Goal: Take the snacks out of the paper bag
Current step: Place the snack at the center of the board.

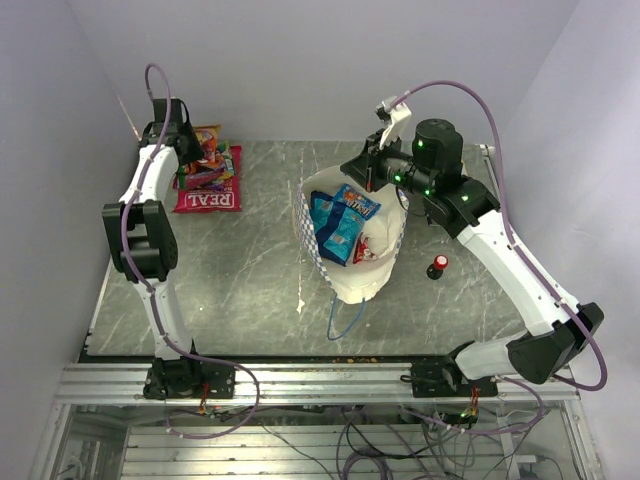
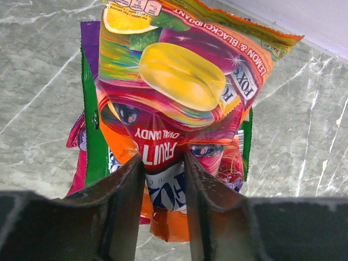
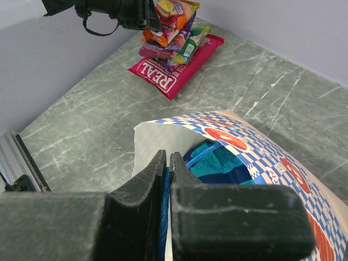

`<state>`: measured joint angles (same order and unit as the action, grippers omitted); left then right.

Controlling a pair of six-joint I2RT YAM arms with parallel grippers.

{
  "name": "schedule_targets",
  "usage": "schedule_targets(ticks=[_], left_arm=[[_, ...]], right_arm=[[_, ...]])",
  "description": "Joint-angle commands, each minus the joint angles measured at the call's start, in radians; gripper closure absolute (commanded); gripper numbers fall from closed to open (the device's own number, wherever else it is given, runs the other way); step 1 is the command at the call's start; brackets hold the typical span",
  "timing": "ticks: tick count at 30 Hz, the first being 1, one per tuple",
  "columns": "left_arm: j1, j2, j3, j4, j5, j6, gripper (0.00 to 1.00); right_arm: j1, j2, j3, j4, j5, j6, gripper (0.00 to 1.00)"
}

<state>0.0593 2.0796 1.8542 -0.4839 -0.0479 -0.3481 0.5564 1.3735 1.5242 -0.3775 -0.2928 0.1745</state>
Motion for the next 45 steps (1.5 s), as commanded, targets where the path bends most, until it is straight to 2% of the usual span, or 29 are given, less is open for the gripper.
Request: schedule_targets(ticks=[1,5,11,13,18,22,25,27,31,37,40,45], left_arm=[[0.001,0.032,0.072,-0.042,0.04,0.042,0.48],[0.001,-0.012,0.095,-0.07,0.017,0.05,0.27],[0.001,-0.141,0.034,-0.085,0.041,0.042,0.2],[0.001,-0.182,0.009,-0.091,0.047,0.042,0.14],[0.002,-0.25,-0.052,-0.058,0.038,0.059,0.1],[0.03,-0.161,0.005,-0.051,-0.02,0.071,0.06],[0.07,-0.034,0.114,-0.107,0.042,0.059,0.13],[0.07,-0.015,0.153,-0.111,0.079,0.064,0.15],[0.062,-0.124,0.045,-0.002,0.135,0.037,0.12],[0.06,-0.272,-0.003,-0.065,0.143,0.029,0.08],[0.049,-0.424,-0.163,-0.043,0.192,-0.03,0.08],[-0.041,-0.698,-0.503,0.101,0.3,-0.121,0.09]], right_arm=[[0.0,0.004,0.021,-0.007,-0.006,-0.006,1.0],[0.001,-0.005,0.012,-0.002,-0.01,0.0,1.0],[0.0,-0.012,0.007,0.005,-0.015,0.008,1.0],[0.0,-0.015,0.003,0.009,-0.02,0.013,1.0],[0.001,-0.017,-0.006,0.012,-0.031,0.02,1.0],[0.0,-0.019,0.001,0.008,-0.031,0.014,1.0],[0.0,-0.022,0.007,0.003,-0.03,0.01,1.0],[0.0,-0.025,0.012,-0.003,-0.021,0.006,1.0],[0.001,-0.026,0.014,0.0,-0.003,0.003,1.0],[0.0,-0.016,0.011,-0.002,-0.014,0.005,1.0],[0.0,-0.013,0.004,0.003,-0.023,0.008,1.0],[0.001,-0.01,0.015,0.001,-0.022,0.0,1.0]])
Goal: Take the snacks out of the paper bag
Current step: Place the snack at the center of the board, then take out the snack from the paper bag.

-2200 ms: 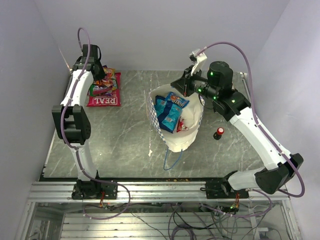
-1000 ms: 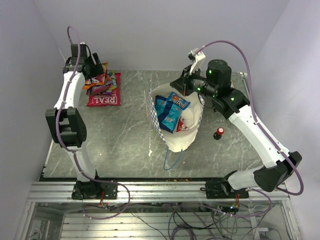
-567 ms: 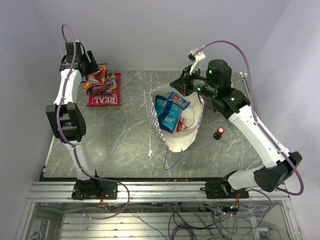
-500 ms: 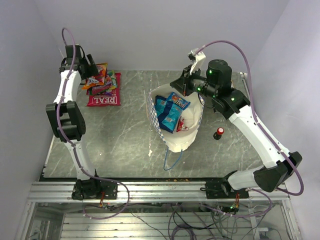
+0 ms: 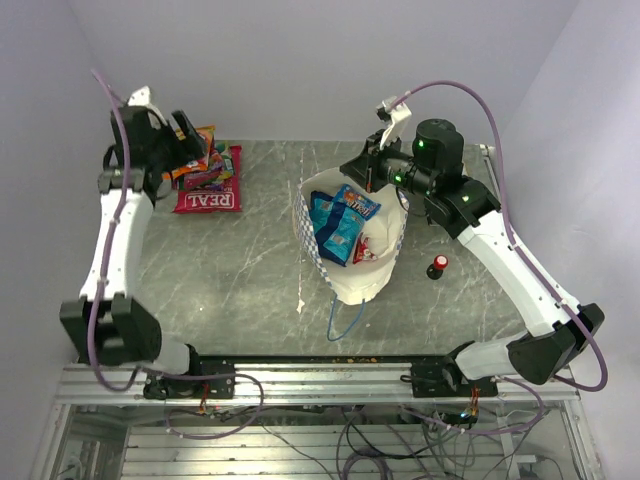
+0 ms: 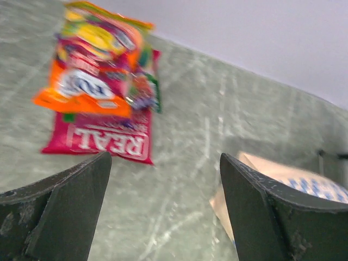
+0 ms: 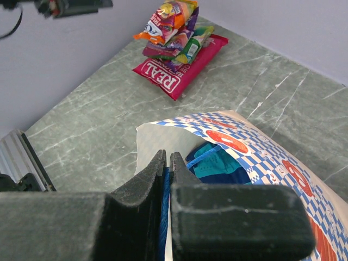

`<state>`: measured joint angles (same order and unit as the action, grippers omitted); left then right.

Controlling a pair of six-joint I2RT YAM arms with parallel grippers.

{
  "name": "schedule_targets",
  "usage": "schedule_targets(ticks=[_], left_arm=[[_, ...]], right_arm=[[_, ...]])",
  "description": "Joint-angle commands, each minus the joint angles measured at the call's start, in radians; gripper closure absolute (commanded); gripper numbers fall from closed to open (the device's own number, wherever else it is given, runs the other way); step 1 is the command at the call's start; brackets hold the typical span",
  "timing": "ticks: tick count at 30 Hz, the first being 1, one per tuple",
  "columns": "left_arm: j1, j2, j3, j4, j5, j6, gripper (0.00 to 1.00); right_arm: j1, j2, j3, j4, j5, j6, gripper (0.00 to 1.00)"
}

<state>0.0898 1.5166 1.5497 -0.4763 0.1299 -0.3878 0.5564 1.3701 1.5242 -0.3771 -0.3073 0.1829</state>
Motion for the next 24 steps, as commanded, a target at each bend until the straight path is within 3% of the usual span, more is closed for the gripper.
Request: schedule_targets(ticks=[1,5,12,18,24], left_arm=[[-0.08,-0.171,-0.252,0.105,0.142,-0.1,0.1],[-0.155,-0.285,-0.356,0.124,0.187,-0.158,0.11],[-0.413,-0.423,-0.39,0.143,0.05,-0.16,0.12],[-0.558,-0.478,-0.424,0.165,0.006,-0.194,0.18],[-0.844,-0.473,-0.429,0.171,-0.152,-0.133,0.21]], right_arm=[[0.001,-0.006,0.017,0.0,-0.01,-0.008,1.0],[0.001,-0.006,0.013,0.004,-0.02,-0.007,1.0],[0.002,-0.007,0.006,0.023,-0.036,0.004,1.0],[0.002,-0.016,-0.002,0.027,-0.036,0.01,1.0],[0.001,-0.005,0.006,0.036,-0.056,0.033,1.0]])
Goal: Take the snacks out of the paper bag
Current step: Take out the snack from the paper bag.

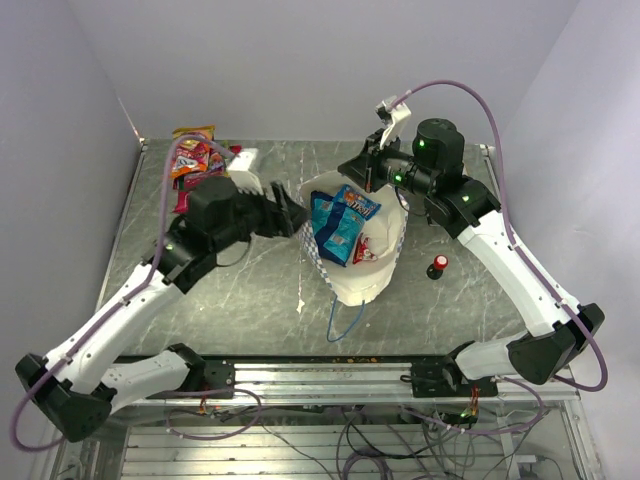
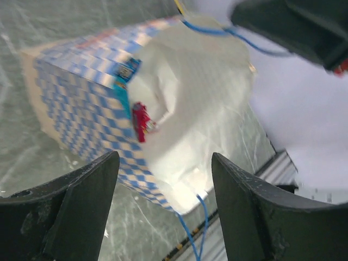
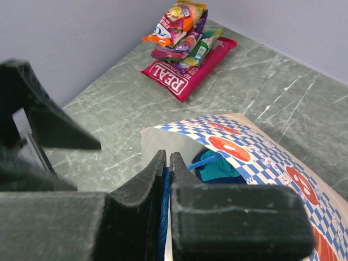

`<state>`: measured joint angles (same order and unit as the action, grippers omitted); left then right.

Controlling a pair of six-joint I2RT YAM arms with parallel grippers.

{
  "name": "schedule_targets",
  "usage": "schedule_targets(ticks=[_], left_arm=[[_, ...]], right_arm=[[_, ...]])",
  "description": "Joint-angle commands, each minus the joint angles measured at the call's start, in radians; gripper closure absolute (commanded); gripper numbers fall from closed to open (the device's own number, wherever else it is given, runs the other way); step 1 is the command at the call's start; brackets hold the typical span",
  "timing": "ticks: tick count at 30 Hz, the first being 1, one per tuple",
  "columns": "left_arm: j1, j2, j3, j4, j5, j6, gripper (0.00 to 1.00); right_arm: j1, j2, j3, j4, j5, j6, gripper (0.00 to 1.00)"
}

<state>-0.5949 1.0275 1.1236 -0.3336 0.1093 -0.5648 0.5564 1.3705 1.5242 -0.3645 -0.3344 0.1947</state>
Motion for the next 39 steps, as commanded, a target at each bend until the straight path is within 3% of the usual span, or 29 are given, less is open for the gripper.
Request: schedule_targets(ticks=[1,8,11,13,19,29,33,39], left_arm=[[-0.221,0.03,-0.002,0.021,-0.195,0.075,0.22],[-0.536,0.165,-0.01,0.069,-0.468,0.234,0.27],[-0.597,0.257,0.008,0.078,-0.556,0.279,0.36],[-0.6,0.327,-0.005,0.114,-0.569,0.32,0.45],[-0.6,0.481,-0.036,0.223,-0.654,0.384,0.58],[-0.554,0.798,0.139,0.215,-0.75,0.407,0.61],[-0.502,0.857,0.166,0.197,-0.716,0.395,0.58],[-0.454,0.948,0.237,0.167,-0.646,0.389,0.4]], right_arm=[[0.002,-0.004,0.01,0.027,-0.043,0.025,1.0],[0.002,-0.018,0.005,0.044,-0.096,0.043,1.0],[0.002,-0.027,-0.001,0.046,-0.097,0.049,1.0],[0.002,-0.027,0.003,0.045,-0.098,0.049,1.0],[0.003,-0.02,0.03,0.027,-0.095,0.045,1.0],[0.006,-0.029,0.02,0.031,-0.099,0.052,1.0],[0.011,-0.032,0.016,0.026,-0.104,0.054,1.0],[0.017,-0.029,0.015,0.028,-0.108,0.049,1.0]])
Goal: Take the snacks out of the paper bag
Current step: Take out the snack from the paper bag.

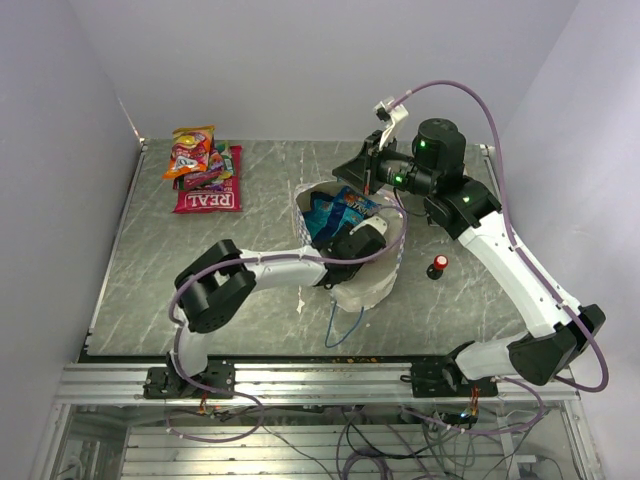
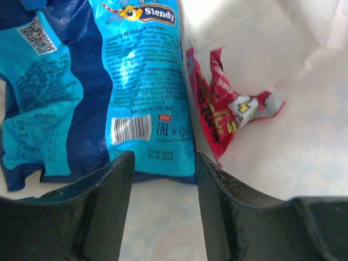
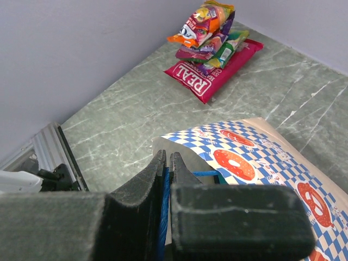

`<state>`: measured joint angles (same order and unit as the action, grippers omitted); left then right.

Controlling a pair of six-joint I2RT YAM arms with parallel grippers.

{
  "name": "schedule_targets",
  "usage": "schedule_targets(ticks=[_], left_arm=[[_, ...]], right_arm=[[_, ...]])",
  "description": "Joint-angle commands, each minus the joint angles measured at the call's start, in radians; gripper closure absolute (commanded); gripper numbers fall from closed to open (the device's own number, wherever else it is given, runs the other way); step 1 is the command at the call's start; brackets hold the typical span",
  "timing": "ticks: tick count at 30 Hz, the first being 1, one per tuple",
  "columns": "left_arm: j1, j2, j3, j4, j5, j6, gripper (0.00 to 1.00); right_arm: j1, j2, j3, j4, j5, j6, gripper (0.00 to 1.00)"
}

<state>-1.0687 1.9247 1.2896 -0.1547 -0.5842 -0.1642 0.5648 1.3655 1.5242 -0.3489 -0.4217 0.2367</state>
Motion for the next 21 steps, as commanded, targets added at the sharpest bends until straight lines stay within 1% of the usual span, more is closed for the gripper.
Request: schedule_targets(ticks=[1,3,5,7,10,19,21], left_arm=[[0.027,0.068,0.09,-0.028,0.051,-0.022,0.38],[0.04,0.093,0.116,-0.051,0.03,-0.047,0.32],[0.056,0.112,0.139,-0.079,0.031,-0.065,0.29],[0.067,0.125,0.157,-0.094,0.018,-0.081,0.18],[0.098,0.147,0.187,-0.128,0.045,-0.117,0.11],[0.108,0.235,0.222,-0.185,0.077,-0.095,0.12],[0.111,0.245,0.228,-0.186,0.089,-0.078,0.14]], right_arm=[[0.01,-0.026,0.013,0.011,-0.02,0.005,1.0],[0.012,-0.026,0.013,0.011,-0.02,0.003,1.0],[0.014,-0.026,0.012,0.01,-0.02,-0.001,1.0],[0.016,-0.026,0.008,0.01,-0.017,-0.008,1.0],[0.021,-0.027,0.004,0.011,-0.011,-0.019,1.0],[0.027,-0.032,-0.007,0.021,-0.009,-0.022,1.0],[0.027,-0.032,-0.006,0.017,-0.007,-0.02,1.0]])
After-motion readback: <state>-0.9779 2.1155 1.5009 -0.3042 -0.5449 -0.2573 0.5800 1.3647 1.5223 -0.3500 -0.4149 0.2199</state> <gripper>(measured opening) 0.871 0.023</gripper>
